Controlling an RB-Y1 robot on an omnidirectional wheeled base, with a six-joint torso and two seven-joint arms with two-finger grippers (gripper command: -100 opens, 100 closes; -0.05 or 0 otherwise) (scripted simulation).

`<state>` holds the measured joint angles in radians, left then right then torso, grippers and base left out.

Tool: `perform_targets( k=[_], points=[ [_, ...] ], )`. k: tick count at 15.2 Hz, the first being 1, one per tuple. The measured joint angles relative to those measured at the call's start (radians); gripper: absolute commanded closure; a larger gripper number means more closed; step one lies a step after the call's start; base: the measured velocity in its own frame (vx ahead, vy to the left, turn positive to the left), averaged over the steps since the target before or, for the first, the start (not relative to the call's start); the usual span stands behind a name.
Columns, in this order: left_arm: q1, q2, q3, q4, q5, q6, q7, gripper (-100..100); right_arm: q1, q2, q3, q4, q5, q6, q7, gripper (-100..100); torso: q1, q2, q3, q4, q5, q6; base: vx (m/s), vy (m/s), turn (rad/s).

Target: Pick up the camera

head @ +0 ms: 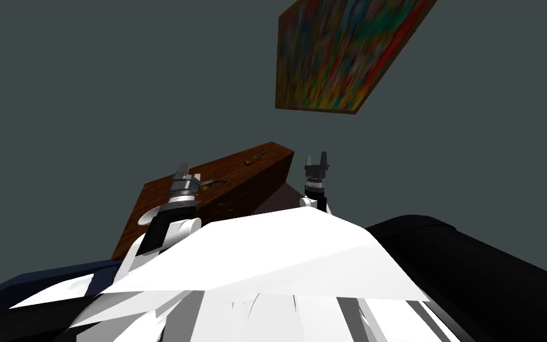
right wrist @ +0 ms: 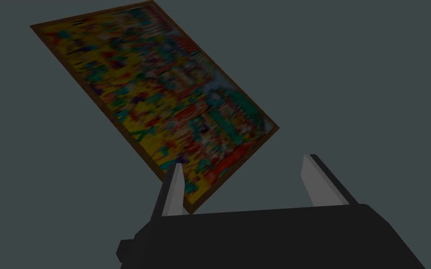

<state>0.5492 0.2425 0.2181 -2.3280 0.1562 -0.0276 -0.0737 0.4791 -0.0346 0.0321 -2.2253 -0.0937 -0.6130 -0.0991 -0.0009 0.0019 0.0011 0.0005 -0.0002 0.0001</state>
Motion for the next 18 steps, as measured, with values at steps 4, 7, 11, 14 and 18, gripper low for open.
perform_targets(
  k=[4, 7, 11, 14, 18],
  points=[
    [0.010, 0.035, 0.049, 0.018, 0.028, 0.083, -0.002, -100, 0.000, 0.000, 0.000, 0.000, 0.000, 0.000, 0.000, 0, 0.000, 0.000, 0.000, 0.000, 0.000, 0.000, -0.015, -0.024, -0.131],
    [0.025, 0.060, 0.083, 0.030, 0.050, 0.136, -0.002, -100, 0.000, 0.000, 0.000, 0.000, 0.000, 0.000, 0.000, 0, 0.000, -0.001, 0.000, 0.000, 0.000, 0.000, -0.012, -0.018, -0.110],
    [0.026, 0.080, 0.118, 0.038, 0.068, 0.215, -0.005, -100, 0.000, 0.000, 0.000, 0.000, 0.000, 0.000, 0.000, 0, 0.001, -0.001, -0.001, 0.000, 0.000, 0.000, -0.008, -0.014, -0.103],
    [0.018, 0.105, 0.150, 0.068, 0.087, 0.272, -0.006, -100, 0.000, 0.000, 0.000, 0.000, 0.000, 0.000, 0.000, 0, 0.001, -0.001, -0.001, 0.000, 0.000, 0.000, -0.006, -0.016, -0.121],
    [0.032, 0.132, 0.191, 0.074, 0.114, 0.349, -0.004, -100, 0.000, 0.000, 0.000, 0.000, 0.000, 0.000, 0.000, 0, 0.001, -0.001, -0.001, 0.000, 0.000, 0.001, -0.001, -0.010, -0.111]
  ],
)
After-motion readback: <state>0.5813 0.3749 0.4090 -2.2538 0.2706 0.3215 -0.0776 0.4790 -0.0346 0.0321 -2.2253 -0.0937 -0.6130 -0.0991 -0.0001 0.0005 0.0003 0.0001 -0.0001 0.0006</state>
